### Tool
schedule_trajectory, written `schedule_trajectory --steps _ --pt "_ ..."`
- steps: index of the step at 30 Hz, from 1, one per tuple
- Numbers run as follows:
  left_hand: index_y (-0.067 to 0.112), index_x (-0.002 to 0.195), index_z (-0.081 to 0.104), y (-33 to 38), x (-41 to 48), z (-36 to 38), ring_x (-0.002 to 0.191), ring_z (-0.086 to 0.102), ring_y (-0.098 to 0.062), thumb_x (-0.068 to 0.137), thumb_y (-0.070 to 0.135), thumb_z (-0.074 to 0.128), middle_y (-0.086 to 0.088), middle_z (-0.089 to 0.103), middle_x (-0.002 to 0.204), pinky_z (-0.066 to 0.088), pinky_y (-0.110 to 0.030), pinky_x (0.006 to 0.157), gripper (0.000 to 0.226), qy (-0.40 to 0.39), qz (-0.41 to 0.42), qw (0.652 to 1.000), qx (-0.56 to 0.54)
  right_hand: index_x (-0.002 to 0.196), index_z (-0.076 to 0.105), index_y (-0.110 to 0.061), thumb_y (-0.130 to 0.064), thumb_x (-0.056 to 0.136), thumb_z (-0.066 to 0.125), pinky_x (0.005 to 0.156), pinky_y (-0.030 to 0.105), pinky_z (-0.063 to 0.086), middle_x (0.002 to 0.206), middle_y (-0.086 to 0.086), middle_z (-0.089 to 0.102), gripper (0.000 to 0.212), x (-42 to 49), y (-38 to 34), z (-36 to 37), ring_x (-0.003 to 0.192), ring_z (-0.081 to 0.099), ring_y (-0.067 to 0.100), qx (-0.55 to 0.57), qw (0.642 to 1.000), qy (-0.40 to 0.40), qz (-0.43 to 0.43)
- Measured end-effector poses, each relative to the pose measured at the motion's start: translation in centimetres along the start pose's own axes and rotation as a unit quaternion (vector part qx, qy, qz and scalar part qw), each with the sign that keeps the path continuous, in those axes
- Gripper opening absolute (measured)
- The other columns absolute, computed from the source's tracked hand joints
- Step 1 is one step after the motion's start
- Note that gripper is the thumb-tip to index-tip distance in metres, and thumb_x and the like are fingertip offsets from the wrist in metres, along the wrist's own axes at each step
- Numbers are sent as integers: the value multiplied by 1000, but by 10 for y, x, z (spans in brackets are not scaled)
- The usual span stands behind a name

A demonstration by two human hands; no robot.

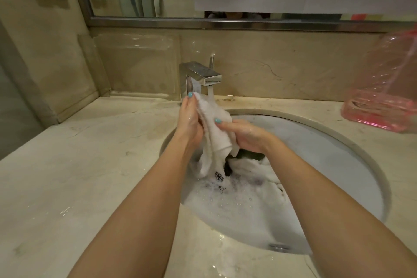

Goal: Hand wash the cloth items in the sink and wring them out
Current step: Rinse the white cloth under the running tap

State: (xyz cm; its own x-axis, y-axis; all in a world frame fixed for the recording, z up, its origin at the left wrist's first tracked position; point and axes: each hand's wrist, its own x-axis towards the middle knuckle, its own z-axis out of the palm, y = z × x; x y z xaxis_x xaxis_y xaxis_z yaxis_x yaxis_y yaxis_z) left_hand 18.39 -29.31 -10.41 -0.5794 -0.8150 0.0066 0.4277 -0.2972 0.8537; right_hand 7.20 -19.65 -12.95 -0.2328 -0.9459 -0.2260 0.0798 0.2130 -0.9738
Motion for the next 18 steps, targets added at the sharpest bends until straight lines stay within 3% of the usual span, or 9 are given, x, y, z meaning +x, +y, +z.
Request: schedule_trajectory --steps 3,6,9,13,16,18 --pt "15 100 54 2 3 -2 105 61 -25 105 25 41 -13 61 110 51 -43 96 17 5 11 999 53 118 62 -5 -33 94 61 95 45 52 117 16 68 36 -2 -4 0 106 65 29 -23 994 92 -60" --pt "16 99 59 -2 5 -11 100 62 -24 101 36 49 -11 64 108 50 -50 96 23 14 21 981 190 105 62 -17 -40 98 52 91 45 54 107 8 69 26 -3 -13 7 100 66 26 -27 971 214 -108" --pt "13 104 62 -3 -3 -18 102 65 -24 89 45 66 -6 69 107 52 -43 96 36 -97 -39 946 308 107 55 -23 -43 99 47 86 39 55 101 0 64 23 0 -26 12 97 64 21 39 943 295 -151" --pt "17 106 64 -3 -8 -25 102 62 -20 83 42 70 -1 67 107 48 -34 89 35 -226 -97 885 395 123 51 -21 -41 99 47 94 43 53 112 2 62 32 6 -30 5 107 60 24 127 922 333 -153" --pt "27 123 59 -4 -2 -33 115 57 -18 86 38 71 4 64 121 45 -36 91 41 -235 -101 871 420 126 54 -15 -39 99 48 96 45 52 119 7 64 37 7 -29 -1 108 62 25 152 917 331 -164" --pt "31 131 53 -6 1 -37 118 55 -19 84 44 72 5 61 127 45 -46 97 53 -224 -103 867 434 129 55 -12 -38 99 50 96 45 52 120 10 64 41 6 -29 -6 108 63 26 169 914 328 -169"
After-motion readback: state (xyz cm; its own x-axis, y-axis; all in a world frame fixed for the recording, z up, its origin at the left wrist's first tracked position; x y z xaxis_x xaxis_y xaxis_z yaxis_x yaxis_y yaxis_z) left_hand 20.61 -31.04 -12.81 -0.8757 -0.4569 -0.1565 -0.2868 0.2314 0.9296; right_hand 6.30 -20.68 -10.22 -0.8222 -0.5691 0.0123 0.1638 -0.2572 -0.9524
